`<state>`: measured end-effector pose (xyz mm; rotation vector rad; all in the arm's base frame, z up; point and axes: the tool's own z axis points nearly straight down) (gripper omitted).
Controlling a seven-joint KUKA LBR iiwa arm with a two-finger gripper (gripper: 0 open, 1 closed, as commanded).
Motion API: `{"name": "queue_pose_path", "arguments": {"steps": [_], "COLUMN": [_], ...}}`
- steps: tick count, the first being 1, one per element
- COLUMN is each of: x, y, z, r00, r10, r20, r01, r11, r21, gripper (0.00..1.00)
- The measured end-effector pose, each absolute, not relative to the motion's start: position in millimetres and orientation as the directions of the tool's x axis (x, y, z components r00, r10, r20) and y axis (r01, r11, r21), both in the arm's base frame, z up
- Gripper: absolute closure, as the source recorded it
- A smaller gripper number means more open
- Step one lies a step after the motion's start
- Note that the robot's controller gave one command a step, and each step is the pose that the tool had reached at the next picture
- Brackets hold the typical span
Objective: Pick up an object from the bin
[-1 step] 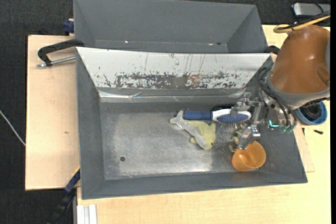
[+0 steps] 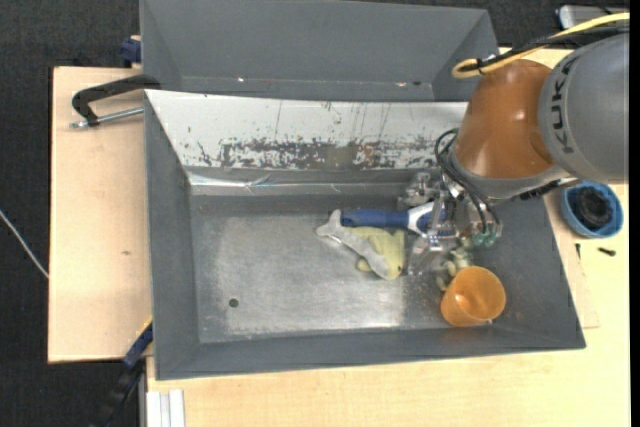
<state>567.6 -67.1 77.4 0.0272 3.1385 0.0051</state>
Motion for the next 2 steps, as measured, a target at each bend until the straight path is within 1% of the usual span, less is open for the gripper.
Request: {"name": "queue_pose_path", "arguments": {"steps": [1,2], "x": [568.2,536.1], "y": [-69,-100], "z": [81,238], "r00": [-1.0,-0.971], "r10": [0.018,-0.239], "r20": [-0.007,-0.01], "r01": [0.018,-0.239], "r11": [1.0,0.971], "r21": [0.001,-0.004], "gripper": [1.0,1.0]}}
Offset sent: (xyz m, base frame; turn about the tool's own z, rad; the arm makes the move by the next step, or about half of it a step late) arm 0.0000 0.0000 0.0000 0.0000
